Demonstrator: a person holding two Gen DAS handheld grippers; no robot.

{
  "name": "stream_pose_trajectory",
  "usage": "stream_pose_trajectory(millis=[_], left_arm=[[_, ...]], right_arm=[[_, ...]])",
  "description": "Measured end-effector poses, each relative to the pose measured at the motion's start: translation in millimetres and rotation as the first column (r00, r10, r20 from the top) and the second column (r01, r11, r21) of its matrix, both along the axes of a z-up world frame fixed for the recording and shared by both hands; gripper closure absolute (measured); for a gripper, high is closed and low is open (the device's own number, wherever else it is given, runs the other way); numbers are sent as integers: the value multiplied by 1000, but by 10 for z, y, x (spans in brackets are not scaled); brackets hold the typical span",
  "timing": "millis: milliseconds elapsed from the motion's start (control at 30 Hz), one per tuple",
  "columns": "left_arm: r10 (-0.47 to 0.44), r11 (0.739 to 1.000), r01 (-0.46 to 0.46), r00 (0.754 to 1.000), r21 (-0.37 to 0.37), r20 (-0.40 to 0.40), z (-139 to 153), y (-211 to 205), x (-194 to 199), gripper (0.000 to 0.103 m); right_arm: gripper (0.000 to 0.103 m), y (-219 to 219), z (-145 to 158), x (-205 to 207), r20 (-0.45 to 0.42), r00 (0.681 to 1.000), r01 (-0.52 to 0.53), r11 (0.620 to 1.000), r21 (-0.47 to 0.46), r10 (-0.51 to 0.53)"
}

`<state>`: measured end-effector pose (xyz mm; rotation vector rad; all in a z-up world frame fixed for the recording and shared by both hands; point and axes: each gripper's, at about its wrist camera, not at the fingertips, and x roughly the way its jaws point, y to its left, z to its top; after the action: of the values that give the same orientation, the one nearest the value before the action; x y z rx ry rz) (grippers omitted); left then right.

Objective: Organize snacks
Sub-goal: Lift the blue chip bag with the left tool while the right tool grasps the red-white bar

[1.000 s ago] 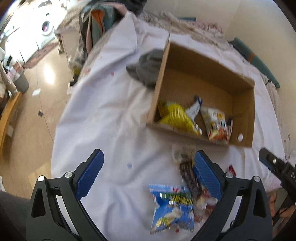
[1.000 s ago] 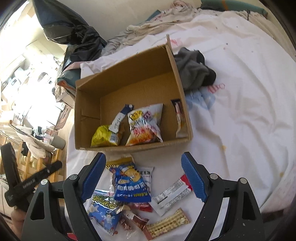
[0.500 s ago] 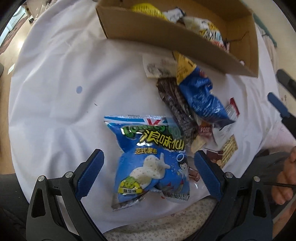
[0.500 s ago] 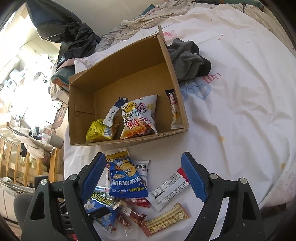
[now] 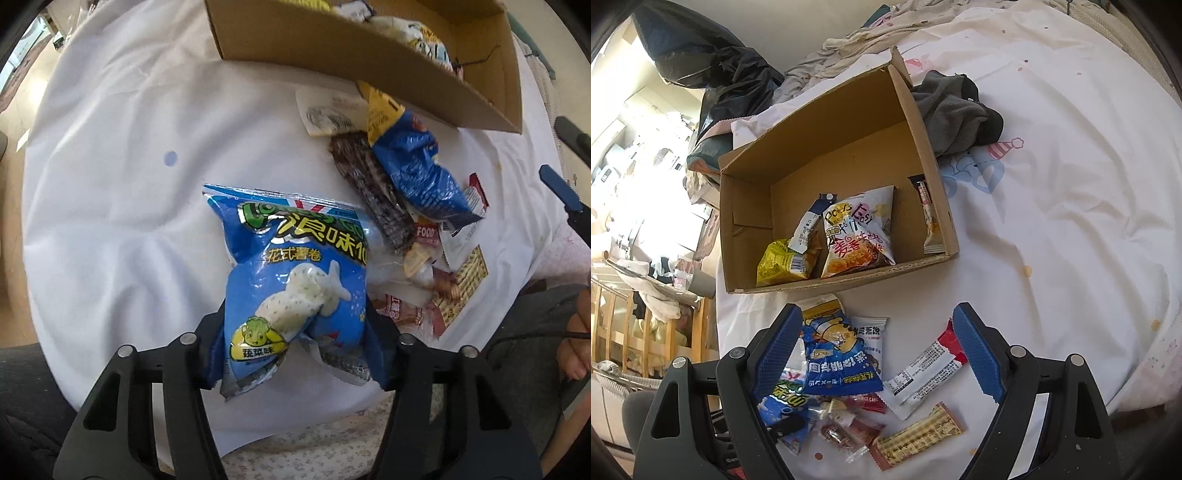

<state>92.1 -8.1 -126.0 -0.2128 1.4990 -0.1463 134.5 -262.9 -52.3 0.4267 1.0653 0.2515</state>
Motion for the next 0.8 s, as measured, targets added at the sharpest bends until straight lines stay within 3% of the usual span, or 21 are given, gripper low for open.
stream_pose_trajectory(millis=[167,367,433,500,800], left_arm=[[65,997,-67,996,35,61,187,199,-63,49],[176,980,-191,963,55,202,475,381,-16,49],[196,976,-212,953,46,231,552,428,6,49],[209,974,-223,947,31,246,631,547,47,48],[238,970,-243,942,-10,236,597,524,70,48]], right_arm=[[17,-79,-80,14,-45,999,28,999,15,-28],[19,-109,-510,72,-268,963,40,999,-9,-41],[34,-72,-699,70,-349,937,31,1000,0,-29],[39,-55,-854,62,-409,912,42,999,4,-37],[46,129,-1052,187,-432,901,10,998,-64,-37]])
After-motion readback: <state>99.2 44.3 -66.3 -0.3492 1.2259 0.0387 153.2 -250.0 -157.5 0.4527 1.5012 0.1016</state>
